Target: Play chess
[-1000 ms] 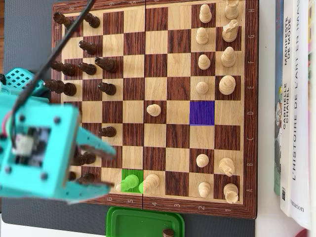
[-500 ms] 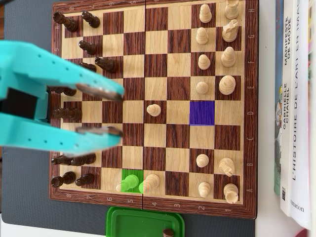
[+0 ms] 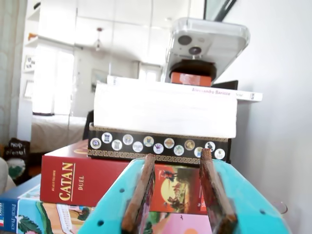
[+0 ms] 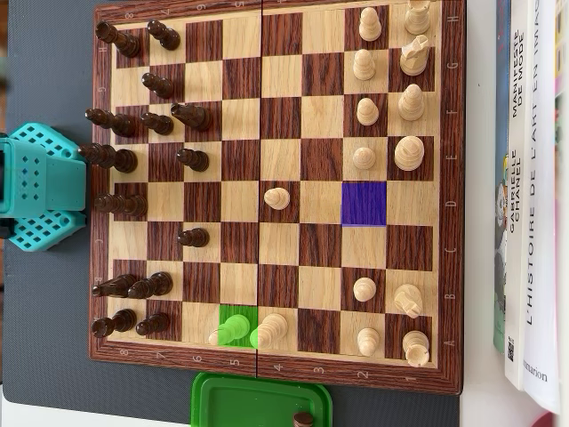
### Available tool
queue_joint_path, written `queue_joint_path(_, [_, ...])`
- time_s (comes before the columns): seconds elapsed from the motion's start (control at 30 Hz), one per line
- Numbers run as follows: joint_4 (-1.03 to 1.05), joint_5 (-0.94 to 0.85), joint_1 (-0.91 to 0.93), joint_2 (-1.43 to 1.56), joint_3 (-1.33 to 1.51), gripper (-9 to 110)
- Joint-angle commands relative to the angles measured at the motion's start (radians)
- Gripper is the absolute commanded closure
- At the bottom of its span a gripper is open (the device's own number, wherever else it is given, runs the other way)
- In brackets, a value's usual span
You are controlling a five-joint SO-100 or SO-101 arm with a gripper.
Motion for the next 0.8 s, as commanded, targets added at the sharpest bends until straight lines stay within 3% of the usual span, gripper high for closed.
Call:
queue_joint_path(0.0, [-0.095, 0.002, 0.002, 0.046, 0.028, 87])
queue_joint_path(0.77, [-0.690, -0.002, -0.002, 0.242, 0.244, 87])
